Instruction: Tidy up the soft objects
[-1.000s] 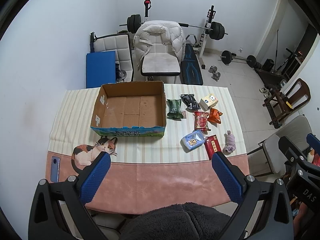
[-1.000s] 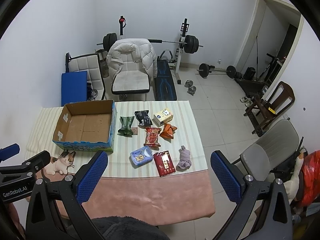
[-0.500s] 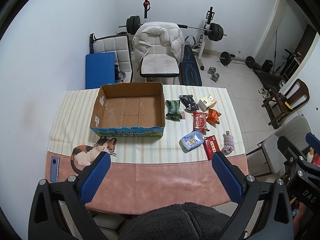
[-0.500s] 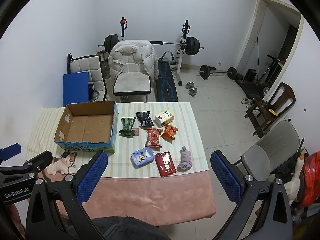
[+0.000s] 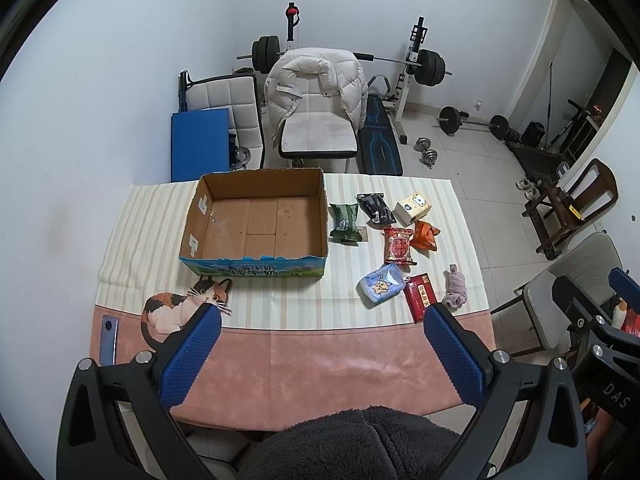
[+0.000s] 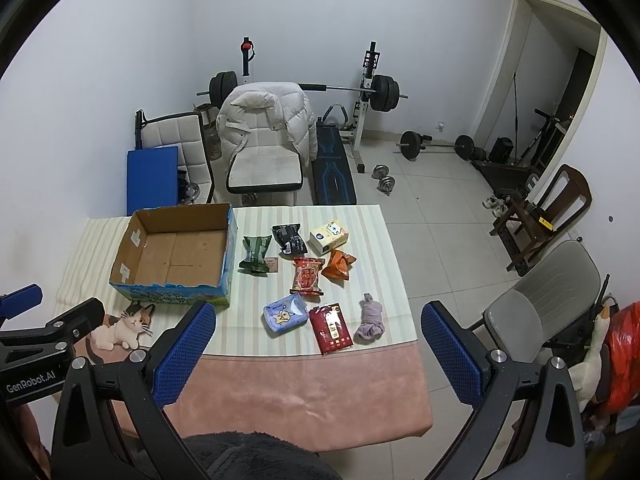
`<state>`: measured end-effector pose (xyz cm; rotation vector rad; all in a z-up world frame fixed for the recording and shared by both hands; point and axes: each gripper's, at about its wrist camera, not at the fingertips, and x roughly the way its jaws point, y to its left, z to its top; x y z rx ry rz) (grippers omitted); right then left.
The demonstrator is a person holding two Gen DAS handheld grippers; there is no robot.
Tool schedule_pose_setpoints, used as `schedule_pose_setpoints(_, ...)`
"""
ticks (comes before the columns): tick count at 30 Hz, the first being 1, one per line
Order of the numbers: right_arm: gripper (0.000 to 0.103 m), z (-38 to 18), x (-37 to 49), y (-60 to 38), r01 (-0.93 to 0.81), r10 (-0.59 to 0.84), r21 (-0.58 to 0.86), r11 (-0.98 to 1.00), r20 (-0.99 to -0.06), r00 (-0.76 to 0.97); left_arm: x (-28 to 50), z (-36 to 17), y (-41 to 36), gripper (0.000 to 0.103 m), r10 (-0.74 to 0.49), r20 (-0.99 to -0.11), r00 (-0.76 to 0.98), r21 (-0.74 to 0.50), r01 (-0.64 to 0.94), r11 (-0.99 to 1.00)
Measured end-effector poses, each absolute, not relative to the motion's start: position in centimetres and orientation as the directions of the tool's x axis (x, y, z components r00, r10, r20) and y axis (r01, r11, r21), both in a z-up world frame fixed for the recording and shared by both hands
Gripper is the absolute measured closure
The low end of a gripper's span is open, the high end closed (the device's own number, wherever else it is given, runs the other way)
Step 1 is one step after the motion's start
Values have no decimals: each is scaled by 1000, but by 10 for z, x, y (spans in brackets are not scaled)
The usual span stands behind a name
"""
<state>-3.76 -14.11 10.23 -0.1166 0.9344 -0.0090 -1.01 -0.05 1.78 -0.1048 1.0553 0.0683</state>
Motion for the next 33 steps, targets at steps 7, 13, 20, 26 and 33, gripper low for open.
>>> schedule_pose_setpoints(7,0,106,-39,-142,-47,-52,-99,994,-802,596,-10,18,-1,0,10,-869,495,-51,-109,993)
schedule_pose_setpoints(13,0,103,-41,-142,-47,-52,-100,994,-801,597,-11,17,-1,0,9,-868,496,-52,-108,993)
schedule_pose_setpoints(20,0,98,-46,-146,-49,-47,-94,994,-800,598,-11,19,-3,0,10,-867,498,-49,-106,993)
schedule_pose_setpoints(26,0,94,-46,-149,-44,-45,-88,995,-800,598,-10,19,-4,0,8,-866,500,-50,-101,994)
schedule_pose_setpoints(33,0,57,-17,-183,16,-49,-48,999,-840,540,30,1,-17,0,30,-853,521,5,-50,999)
